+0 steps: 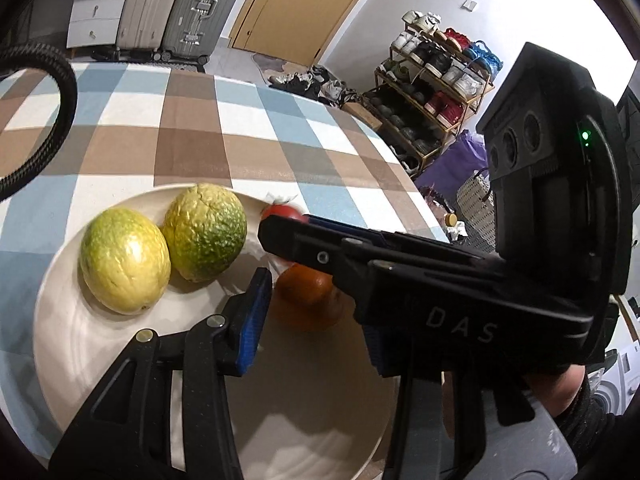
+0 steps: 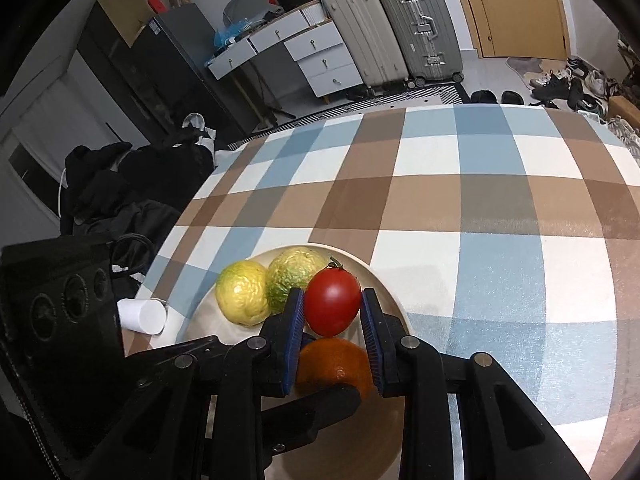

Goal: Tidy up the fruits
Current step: 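Carry the orange and tomato to the plate and release them beside the citrus, then lift both tools away from the plate back toward the remaining fruits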

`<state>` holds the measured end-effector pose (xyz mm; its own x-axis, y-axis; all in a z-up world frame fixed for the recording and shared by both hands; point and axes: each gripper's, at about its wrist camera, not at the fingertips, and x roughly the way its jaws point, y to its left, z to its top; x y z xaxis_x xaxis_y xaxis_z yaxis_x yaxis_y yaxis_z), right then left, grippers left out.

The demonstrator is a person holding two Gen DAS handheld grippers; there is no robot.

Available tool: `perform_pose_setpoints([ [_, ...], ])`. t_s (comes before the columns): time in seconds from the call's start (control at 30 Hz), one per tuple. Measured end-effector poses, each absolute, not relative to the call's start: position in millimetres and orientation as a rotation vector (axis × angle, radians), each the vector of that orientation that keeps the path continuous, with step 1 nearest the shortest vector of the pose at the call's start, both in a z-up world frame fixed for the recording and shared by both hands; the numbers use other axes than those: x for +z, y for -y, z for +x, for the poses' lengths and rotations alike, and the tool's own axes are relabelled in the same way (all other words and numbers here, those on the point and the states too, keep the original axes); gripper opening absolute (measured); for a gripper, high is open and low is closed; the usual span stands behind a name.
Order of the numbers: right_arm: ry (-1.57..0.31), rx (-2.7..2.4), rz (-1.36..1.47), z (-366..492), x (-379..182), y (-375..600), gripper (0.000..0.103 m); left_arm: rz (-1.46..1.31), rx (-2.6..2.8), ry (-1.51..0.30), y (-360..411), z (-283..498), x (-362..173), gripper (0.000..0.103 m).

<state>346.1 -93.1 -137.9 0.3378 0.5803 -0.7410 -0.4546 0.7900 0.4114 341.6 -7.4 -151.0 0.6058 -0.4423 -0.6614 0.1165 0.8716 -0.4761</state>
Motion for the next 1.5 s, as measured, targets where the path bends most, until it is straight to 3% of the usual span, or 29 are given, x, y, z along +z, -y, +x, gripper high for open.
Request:
perform_pose_setpoints([
  [0.2, -1.023, 0.663, 0.149, 348.4, -140.5, 93.4, 0.031, -0.427, -0.334, -0.871, 5.2, 338.1, -147.2, 0.040],
  [0.3, -1.004, 0.661, 0.143, 346.0, -135.5, 94.2, 0.043, -0.429, -0.334, -0.860, 4.4, 331.7, -140.0, 0.050],
  [0.43, -0.945, 0.652, 0.166, 336.2, -118.0, 104.6, 0.048, -0.409, -0.320, -0.817, 3.4, 315.5, -119.3, 0.063],
  [0.6, -0.840, 0.629, 0.209, 313.2, -85.4, 126.9, 0.053, -0.387, -0.298, -0.770, 1.9, 288.6, -89.4, 0.073],
  [0.73, -0.744, 0.614, 0.205, 281.7, -53.7, 145.1, 0.067, -0.364, -0.275, -0.727, 3.4, 259.6, -65.3, 0.081],
  [0.87, -0.658, 0.607, 0.191, 242.1, -27.1, 156.8, 0.075, -0.276, -0.209, -0.691, 10.6, 227.8, -41.6, 0.083],
  [0.93, -0.608, 0.596, 0.186, 219.3, -16.1, 162.1, 0.088, -0.260, -0.206, -0.670, 11.7, 212.0, -31.6, 0.085],
  [1.03, -0.536, 0.582, 0.168, 186.6, -4.0, 166.4, 0.095, -0.250, -0.192, -0.645, 10.5, 186.7, -19.5, 0.090],
  [1.13, -0.489, 0.568, 0.140, 152.7, 3.2, 166.7, 0.099, -0.215, -0.158, -0.612, 10.8, 157.6, -10.2, 0.102],
  [1.5, -0.470, 0.511, 0.129, 68.8, -12.9, 164.1, 0.103, -0.196, -0.099, -0.600, -8.5, 80.3, -19.8, 0.102],
])
